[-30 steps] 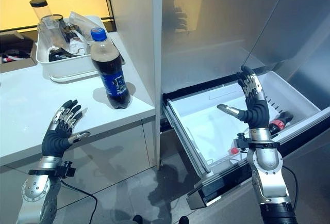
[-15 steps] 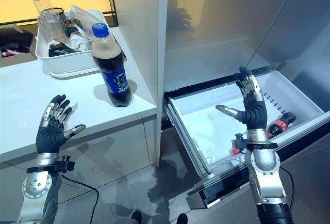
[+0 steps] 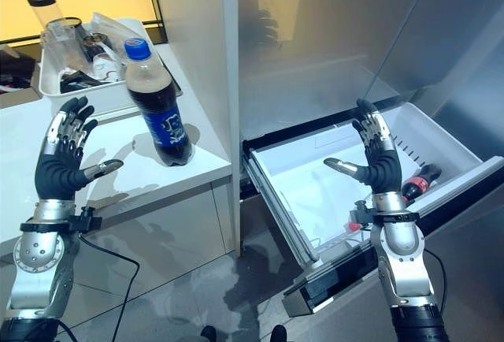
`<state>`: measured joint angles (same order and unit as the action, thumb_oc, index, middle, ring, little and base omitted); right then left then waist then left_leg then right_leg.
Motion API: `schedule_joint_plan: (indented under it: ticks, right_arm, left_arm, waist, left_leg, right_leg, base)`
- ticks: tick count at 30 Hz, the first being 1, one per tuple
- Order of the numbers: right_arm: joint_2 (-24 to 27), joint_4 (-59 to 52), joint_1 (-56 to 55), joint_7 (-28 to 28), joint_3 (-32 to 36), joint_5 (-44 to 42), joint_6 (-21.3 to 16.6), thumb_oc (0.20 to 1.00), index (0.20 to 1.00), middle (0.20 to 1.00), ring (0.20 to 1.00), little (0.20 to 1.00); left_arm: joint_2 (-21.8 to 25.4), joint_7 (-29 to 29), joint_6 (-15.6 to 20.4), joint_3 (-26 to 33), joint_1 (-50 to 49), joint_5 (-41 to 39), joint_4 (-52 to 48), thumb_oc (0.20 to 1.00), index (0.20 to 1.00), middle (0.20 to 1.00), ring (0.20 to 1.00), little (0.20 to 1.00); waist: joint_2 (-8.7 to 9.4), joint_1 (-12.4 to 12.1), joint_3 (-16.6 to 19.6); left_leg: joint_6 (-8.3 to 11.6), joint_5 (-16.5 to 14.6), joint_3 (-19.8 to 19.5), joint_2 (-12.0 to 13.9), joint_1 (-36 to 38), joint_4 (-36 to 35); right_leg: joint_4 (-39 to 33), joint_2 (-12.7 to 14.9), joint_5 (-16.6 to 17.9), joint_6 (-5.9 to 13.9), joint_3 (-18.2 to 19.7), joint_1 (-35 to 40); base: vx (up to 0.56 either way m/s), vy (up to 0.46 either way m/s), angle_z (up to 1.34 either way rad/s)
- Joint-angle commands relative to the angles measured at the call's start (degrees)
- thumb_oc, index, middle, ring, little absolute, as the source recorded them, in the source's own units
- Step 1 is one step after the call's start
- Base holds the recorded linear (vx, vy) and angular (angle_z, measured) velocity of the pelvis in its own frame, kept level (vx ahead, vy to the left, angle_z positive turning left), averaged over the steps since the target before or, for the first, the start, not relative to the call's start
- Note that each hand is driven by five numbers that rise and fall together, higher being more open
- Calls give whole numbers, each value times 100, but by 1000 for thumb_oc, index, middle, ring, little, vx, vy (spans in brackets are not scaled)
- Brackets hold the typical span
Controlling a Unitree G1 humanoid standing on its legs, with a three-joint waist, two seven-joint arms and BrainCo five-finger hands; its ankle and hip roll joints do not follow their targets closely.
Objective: Take the drinks into the refrigerator
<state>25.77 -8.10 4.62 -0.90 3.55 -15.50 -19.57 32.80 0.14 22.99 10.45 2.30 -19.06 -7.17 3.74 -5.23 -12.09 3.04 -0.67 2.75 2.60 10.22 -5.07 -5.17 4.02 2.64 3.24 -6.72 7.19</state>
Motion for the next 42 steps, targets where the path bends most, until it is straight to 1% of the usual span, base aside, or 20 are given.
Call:
schedule_joint_plan:
  ticks: [1, 2, 4, 8, 10, 11, 12, 16, 20, 28, 42]
  right_arm:
    - [231, -254, 594, -19, -156, -282, -140, 1000, 1000, 1000, 1000, 1000]
    - [266, -254, 645, -38, -201, -290, -118, 1000, 1000, 1000, 1000, 1000]
    - [269, -253, 666, -45, -221, -284, -113, 1000, 1000, 1000, 1000, 1000]
    - [279, -227, 743, -61, -314, -306, -68, 1000, 1000, 1000, 1000, 1000]
    - [278, -226, 757, -63, -334, -314, -59, 1000, 1000, 1000, 1000, 1000]
    - [270, -227, 793, -65, -388, -317, -50, 1000, 1000, 1000, 1000, 1000]
    - [268, -227, 794, -64, -383, -317, -50, 1000, 1000, 1000, 1000, 1000]
    - [238, -295, 775, -96, -447, -348, -57, 1000, 1000, 1000, 1000, 1000]
    - [210, -402, 693, -134, -413, -368, -95, 1000, 1000, 1000, 1000, 1000]
    - [172, -548, 606, -210, -380, -430, -115, 1000, 1000, 1000, 1000, 1000]
    - [150, -619, 545, -296, -331, -477, -111, 1000, 1000, 1000, 1000, 1000]
  left_arm:
    - [421, 131, 153, 129, 340, -199, 135, 1000, 1000, 1000, 1000, 1000]
    - [533, 128, 116, 92, 464, -257, 257, 1000, 1000, 1000, 1000, 1000]
    - [557, 139, 103, 40, 545, -293, 366, 1000, 1000, 1000, 1000, 1000]
    - [678, 186, -13, -205, 871, -453, 1037, 1000, 1000, 1000, 1000, 1000]
    - [705, 200, -28, -261, 975, -491, 1151, 1000, 1000, 1000, 1000, 1000]
    - [761, 194, -120, -399, 1121, -561, 1474, 1000, 1000, 1000, 1000, 1000]
    - [765, 190, -112, -408, 1137, -566, 1490, 1000, 1000, 1000, 1000, 1000]
    - [880, 254, -191, -565, 1341, -430, 1929, 1000, 1000, 1000, 1000, 1000]
    - [787, 379, -238, -609, 1315, -104, 2218, 1000, 1000, 1000, 1000, 1000]
    - [656, 300, -356, -777, 1314, 30, 2529, 1000, 1000, 1000, 1000, 1000]
    - [560, 131, -446, -970, 1187, 311, 2469, 1000, 1000, 1000, 1000, 1000]
  waist:
    - [-28, 82, 264]
    - [-39, 106, 273]
    - [-46, 119, 275]
    - [-68, 189, 292]
    - [-68, 200, 296]
    - [-71, 241, 305]
    - [-69, 236, 302]
    - [-65, 296, 314]
    - [-41, 339, 315]
    - [-20, 365, 299]
    - [7, 394, 288]
  left_leg:
    - [280, -244, 250, 496, 191, 7]
    - [288, -255, 274, 500, 210, 7]
    - [289, -261, 284, 502, 221, 7]
    - [285, -269, 323, 497, 270, 7]
    - [282, -273, 329, 497, 282, 7]
    - [283, -276, 347, 501, 296, 7]
    - [283, -276, 347, 501, 296, 7]
    - [287, -288, 393, 500, 329, 7]
    - [287, -294, 436, 499, 350, 7]
    - [277, -301, 471, 497, 361, 7]
    - [272, -311, 530, 505, 347, 7]
  right_leg:
    - [438, 729, 22, 714, 145, -135]
    - [440, 725, 22, 719, 159, -133]
    - [440, 726, 24, 720, 173, -137]
    - [444, 718, 33, 727, 219, -132]
    - [450, 714, 34, 727, 228, -134]
    - [454, 710, 33, 730, 253, -134]
    - [455, 709, 33, 730, 253, -135]
    - [469, 702, 35, 736, 277, -140]
    - [454, 686, 48, 740, 314, -152]
    - [411, 669, 87, 739, 367, -163]
    - [380, 648, 114, 738, 437, -195]
  base:
    - [2, 6, -5]
    - [0, 0, 0]
    - [0, 0, 0]
    - [4, 10, -4]
    - [6, 5, -8]
    - [1, 1, -9]
    - [-4, 7, -6]
    - [-1, 2, -5]
    - [0, -4, -5]
    - [-2, -2, -3]
    - [0, -1, -2]
